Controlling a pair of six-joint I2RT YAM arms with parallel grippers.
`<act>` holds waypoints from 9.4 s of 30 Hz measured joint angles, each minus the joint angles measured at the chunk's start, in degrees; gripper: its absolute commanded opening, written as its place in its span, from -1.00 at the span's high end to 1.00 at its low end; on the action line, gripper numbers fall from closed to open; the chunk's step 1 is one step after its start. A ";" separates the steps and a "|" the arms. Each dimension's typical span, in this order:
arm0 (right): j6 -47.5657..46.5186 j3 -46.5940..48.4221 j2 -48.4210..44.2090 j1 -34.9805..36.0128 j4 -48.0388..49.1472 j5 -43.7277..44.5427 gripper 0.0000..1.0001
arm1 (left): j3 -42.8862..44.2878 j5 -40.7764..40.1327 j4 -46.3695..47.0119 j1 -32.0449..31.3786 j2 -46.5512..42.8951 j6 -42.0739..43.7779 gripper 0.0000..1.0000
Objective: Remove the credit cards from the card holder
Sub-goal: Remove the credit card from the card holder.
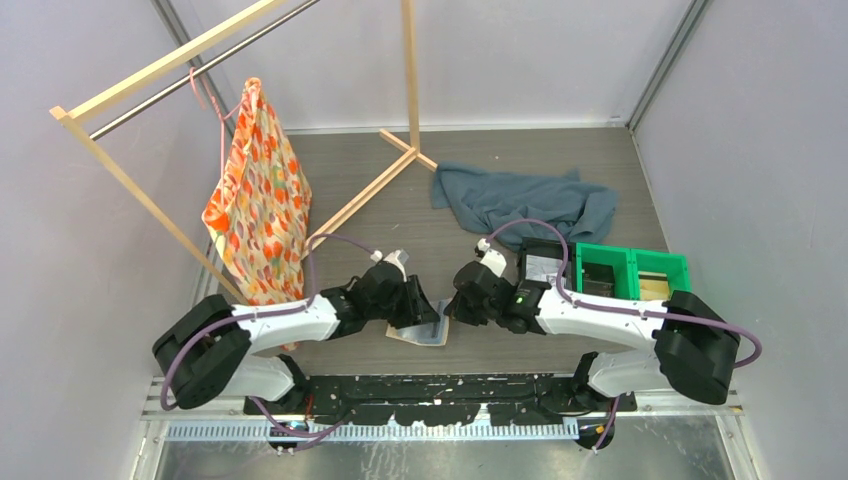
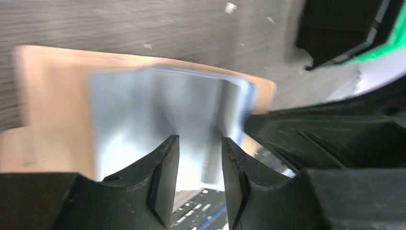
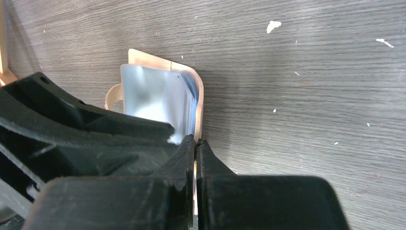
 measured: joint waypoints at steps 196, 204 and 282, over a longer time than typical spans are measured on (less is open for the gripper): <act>-5.20 1.03 2.47 -0.46 -0.72 -0.09 0.99 | -4.11 -33.14 -10.93 -18.43 -14.36 43.56 -0.32; -7.56 -0.87 2.12 -2.49 -0.68 -0.39 0.99 | -4.11 -32.76 -10.88 -18.43 -14.36 42.95 -0.32; 11.23 -17.55 13.79 -4.79 48.24 -11.17 0.44 | -4.39 -16.02 -9.81 3.39 -8.83 21.77 0.99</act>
